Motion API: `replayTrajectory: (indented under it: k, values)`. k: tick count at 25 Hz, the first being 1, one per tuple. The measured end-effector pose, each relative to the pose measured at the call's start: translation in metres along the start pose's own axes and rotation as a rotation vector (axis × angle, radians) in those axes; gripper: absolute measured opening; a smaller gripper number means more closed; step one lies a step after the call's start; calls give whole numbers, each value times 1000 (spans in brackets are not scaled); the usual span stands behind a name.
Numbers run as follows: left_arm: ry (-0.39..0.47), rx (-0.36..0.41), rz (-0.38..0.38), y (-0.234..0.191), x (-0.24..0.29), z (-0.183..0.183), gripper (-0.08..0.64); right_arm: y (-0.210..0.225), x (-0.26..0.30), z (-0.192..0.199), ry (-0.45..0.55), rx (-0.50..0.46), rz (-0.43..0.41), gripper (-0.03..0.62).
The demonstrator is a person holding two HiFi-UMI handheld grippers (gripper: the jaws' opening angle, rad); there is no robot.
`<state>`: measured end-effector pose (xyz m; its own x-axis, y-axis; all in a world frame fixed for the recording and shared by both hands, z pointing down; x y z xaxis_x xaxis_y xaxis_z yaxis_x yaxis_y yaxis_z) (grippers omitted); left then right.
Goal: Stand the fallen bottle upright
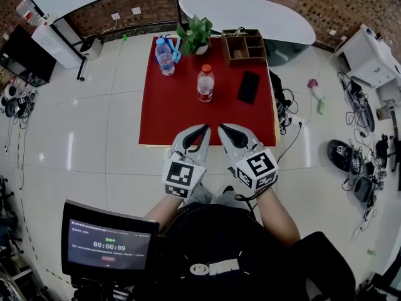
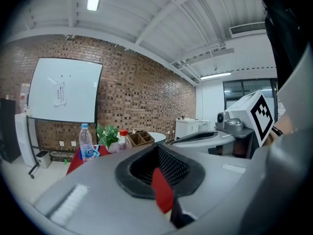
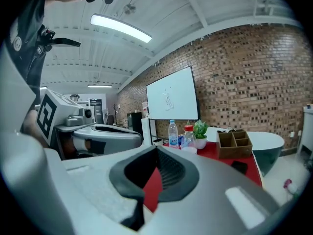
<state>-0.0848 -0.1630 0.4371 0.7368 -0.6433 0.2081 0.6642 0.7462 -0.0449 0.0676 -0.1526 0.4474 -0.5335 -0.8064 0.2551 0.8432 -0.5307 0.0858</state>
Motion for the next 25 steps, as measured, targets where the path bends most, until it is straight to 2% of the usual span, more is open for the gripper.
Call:
replayTrajectory:
  k: [6,11,18,25]
  values:
    - [1,2,-45,34,-27,6,6,-13,-32,6,14,-5,-29,3]
    - [-5,11,-87,96,-49,16,6,-19,-93,22,30,-5,-59,3]
    - [16,27,-99,196,-80,18,6,-37,-190,41,69,-6,-78,3]
    - [39,57,-99,250,-118,7,6,-73,-246,44,89,-14,-98,3]
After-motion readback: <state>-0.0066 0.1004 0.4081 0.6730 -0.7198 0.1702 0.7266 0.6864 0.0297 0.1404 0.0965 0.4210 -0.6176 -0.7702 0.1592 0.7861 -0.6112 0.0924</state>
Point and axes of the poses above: the fingertips, and each gripper's own axes: x forward along the fingers, y to its right, z out of its underside, the point moved 9 cm from there along -x, backward along the fingers, and after that the axes turned 4 degrees about z, right-handed, at the moved point
